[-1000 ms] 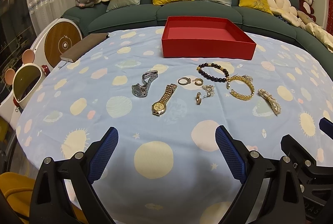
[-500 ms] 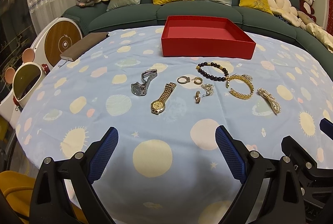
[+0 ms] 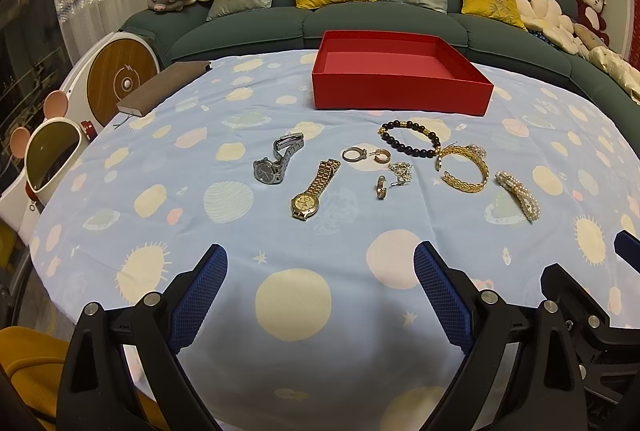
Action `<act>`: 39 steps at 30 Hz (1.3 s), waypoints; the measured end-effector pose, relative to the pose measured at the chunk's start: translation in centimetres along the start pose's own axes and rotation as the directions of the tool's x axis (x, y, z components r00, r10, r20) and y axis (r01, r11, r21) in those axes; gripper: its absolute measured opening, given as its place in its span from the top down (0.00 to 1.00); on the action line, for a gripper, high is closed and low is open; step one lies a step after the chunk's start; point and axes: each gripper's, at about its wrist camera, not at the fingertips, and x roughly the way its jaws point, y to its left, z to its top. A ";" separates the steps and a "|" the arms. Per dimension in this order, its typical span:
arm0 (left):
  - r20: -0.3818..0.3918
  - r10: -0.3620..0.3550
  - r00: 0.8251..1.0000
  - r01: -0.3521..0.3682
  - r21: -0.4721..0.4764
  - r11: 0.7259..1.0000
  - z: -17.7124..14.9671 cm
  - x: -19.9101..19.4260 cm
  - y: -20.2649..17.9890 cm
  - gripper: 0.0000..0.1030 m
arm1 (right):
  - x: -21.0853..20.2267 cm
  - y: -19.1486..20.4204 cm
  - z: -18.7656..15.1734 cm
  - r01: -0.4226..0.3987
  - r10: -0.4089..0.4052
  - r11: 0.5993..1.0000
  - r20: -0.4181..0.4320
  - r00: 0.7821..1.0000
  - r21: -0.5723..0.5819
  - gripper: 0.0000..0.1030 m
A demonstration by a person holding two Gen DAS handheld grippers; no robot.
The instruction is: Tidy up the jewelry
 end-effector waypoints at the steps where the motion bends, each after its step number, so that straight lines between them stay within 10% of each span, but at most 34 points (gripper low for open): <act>1: 0.000 0.000 1.000 0.000 0.000 1.000 0.0 0.0 0.0 0.10 | 0.0 0.0 0.0 0.000 0.000 1.000 0.000 1.000 0.000 0.05; 39: -0.106 -0.041 0.994 0.035 -0.057 0.998 0.6 4.1 3.6 0.10 | 5.9 -3.2 3.0 -0.006 0.010 0.997 -0.056 0.998 0.074 0.17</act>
